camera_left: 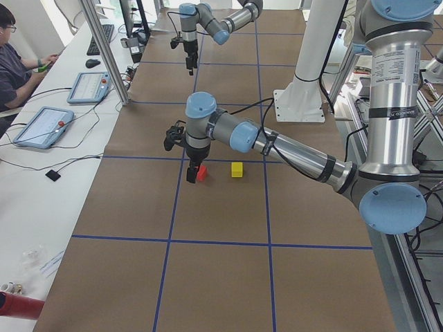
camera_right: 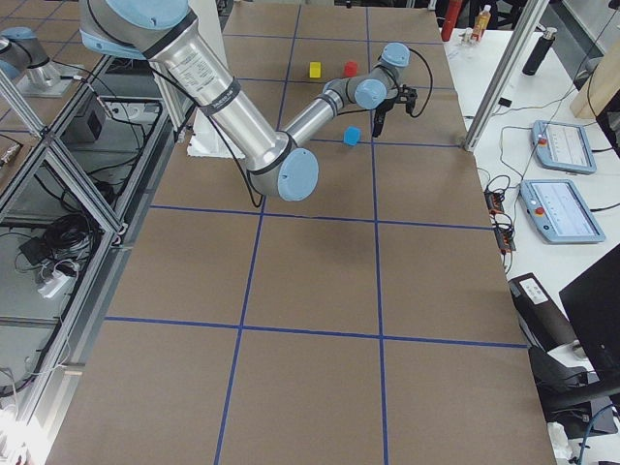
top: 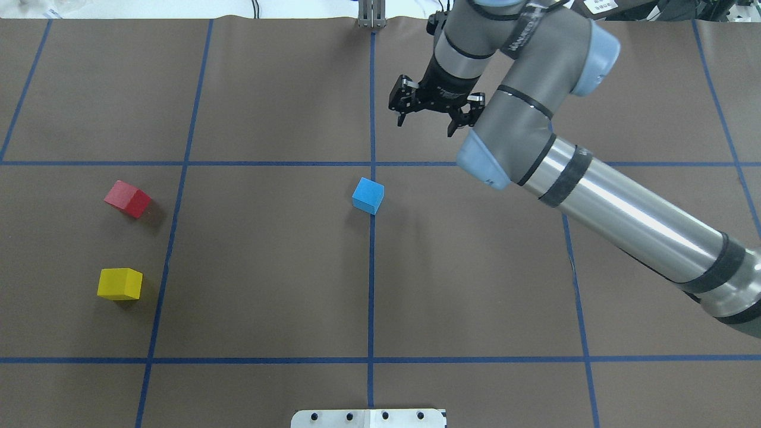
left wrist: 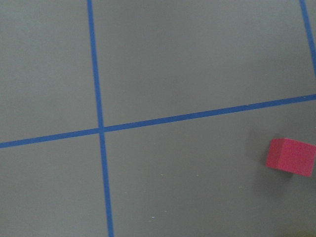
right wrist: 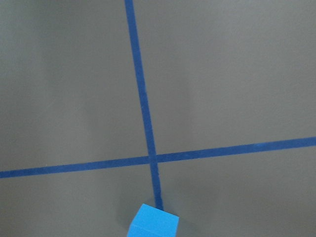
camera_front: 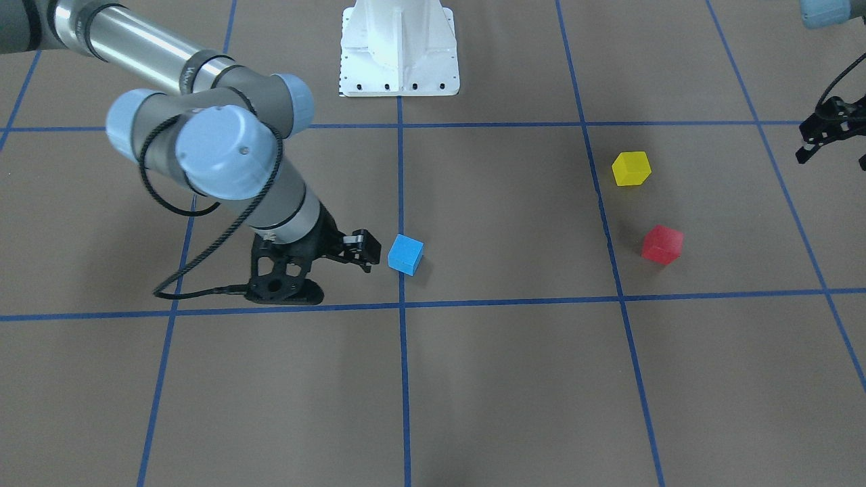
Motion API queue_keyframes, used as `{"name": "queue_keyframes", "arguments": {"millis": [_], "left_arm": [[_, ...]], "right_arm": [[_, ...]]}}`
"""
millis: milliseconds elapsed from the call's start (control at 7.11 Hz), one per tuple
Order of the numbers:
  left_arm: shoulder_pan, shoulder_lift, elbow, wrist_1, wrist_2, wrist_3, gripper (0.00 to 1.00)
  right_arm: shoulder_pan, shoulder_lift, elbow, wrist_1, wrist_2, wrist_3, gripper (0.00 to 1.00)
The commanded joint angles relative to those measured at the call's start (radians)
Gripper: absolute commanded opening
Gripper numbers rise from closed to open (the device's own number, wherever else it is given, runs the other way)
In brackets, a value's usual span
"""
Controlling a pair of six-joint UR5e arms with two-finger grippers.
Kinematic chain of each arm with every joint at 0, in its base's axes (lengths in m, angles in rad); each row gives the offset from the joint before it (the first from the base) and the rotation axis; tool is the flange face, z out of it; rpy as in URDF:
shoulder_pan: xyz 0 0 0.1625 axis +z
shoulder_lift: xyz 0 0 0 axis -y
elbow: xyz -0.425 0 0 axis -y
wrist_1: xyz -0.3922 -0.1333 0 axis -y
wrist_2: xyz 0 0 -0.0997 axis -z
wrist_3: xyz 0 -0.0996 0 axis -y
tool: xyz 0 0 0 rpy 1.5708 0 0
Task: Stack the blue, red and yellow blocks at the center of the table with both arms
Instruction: 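Withdraw the right gripper while the left gripper descends onto the red cube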
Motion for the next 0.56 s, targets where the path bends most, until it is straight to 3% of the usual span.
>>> {"name": "queue_keyframes", "arguments": {"millis": [0, 141, 422], "left_arm": [[0.167, -0.001, 0.005, -0.132, 0.063, -0.025, 0.99], [0.268, -0.004, 0.032, -0.188, 0.188, -0.110, 0.99], [0.350, -0.016, 0.162, -0.375, 0.201, -0.181, 0.99]], "right_arm": [[0.129, -0.184, 0.134, -0.032, 0.042, -0.218, 0.99], [0.161, -0.252, 0.171, -0.032, 0.043, -0.304, 0.99], [0.171, -0.290, 0.176, -0.031, 0.042, -0.346, 1.00]]}}
